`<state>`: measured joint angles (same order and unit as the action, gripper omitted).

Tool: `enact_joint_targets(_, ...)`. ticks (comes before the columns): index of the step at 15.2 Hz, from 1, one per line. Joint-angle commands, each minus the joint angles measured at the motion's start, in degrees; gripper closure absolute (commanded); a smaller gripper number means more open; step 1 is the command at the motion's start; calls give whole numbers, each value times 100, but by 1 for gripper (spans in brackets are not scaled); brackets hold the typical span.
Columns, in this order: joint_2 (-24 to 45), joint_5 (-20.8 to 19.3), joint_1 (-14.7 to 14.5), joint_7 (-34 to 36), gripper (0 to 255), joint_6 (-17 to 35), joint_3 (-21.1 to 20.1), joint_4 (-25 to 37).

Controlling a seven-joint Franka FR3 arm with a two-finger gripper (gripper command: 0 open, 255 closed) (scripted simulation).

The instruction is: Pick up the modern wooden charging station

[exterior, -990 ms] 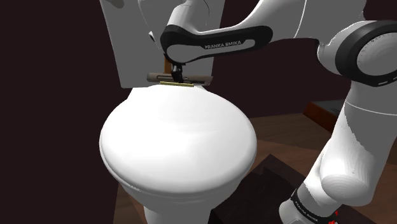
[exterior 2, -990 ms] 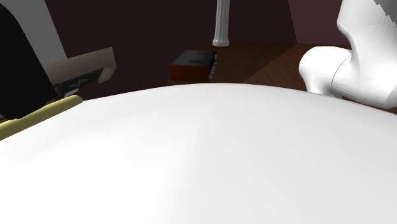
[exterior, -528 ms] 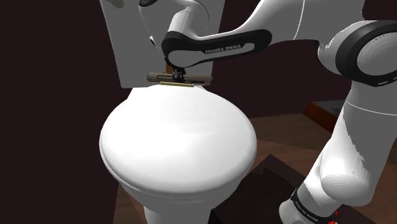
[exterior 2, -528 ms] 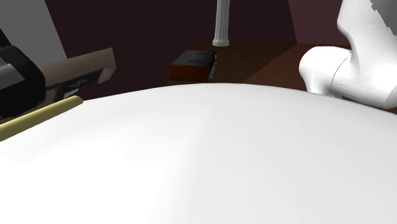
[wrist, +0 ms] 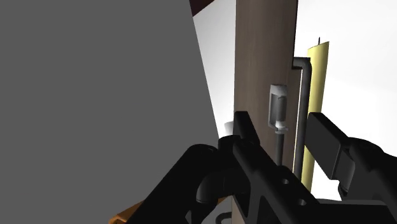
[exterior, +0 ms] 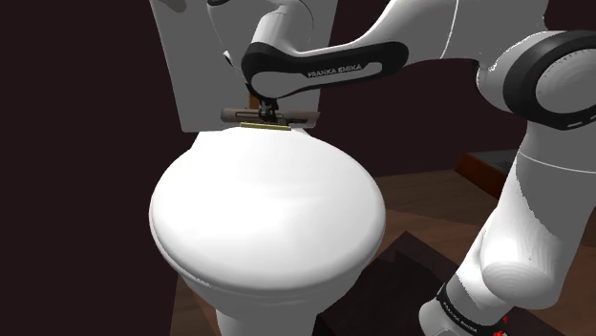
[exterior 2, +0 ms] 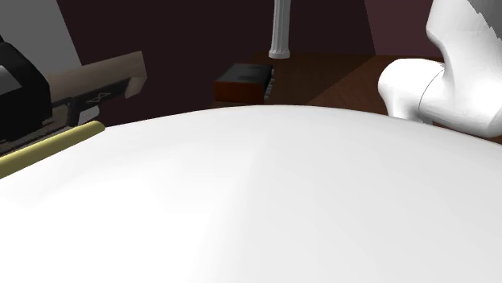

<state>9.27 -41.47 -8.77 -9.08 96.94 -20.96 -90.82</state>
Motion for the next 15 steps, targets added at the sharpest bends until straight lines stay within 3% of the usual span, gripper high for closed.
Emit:
enact_joint_targets(1,-1,9,-9,-73,255,-102,-5,126)
enact_joint_targets(15,181,-36,-139,-571,255,-906,-44,1236)
